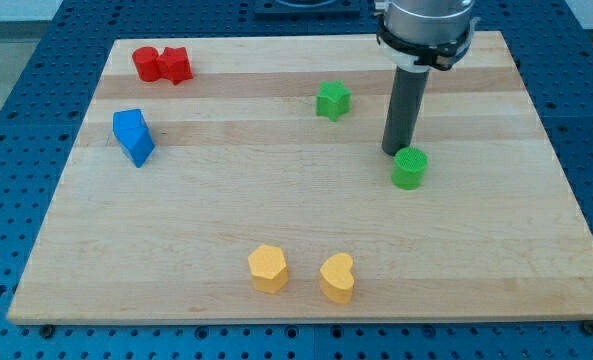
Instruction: Move the red circle towards the center right
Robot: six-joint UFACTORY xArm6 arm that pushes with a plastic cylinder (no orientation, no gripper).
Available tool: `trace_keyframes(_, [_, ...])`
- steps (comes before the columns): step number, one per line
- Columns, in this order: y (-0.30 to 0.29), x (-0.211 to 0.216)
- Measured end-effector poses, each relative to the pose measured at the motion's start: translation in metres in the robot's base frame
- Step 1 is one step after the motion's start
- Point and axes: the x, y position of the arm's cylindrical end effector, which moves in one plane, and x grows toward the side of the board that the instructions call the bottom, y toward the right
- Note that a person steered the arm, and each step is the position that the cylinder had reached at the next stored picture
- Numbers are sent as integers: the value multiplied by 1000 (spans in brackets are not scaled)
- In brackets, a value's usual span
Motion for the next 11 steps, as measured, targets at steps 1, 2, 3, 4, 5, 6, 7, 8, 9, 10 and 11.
trace_keyframes(1, [-26, 0])
trace_keyframes(2, [-56, 3])
trace_keyframes(3, [-21, 60])
trace_keyframes(4, [6, 65])
trace_keyframes(5, [25, 32])
trace_keyframes(6, [38, -7])
trace_keyframes(7, [39, -7])
trace_keyframes(8, [39, -7])
trace_keyframes(9, [34, -7])
trace_keyframes(10, [9, -15])
trace_keyframes(11, [14, -31])
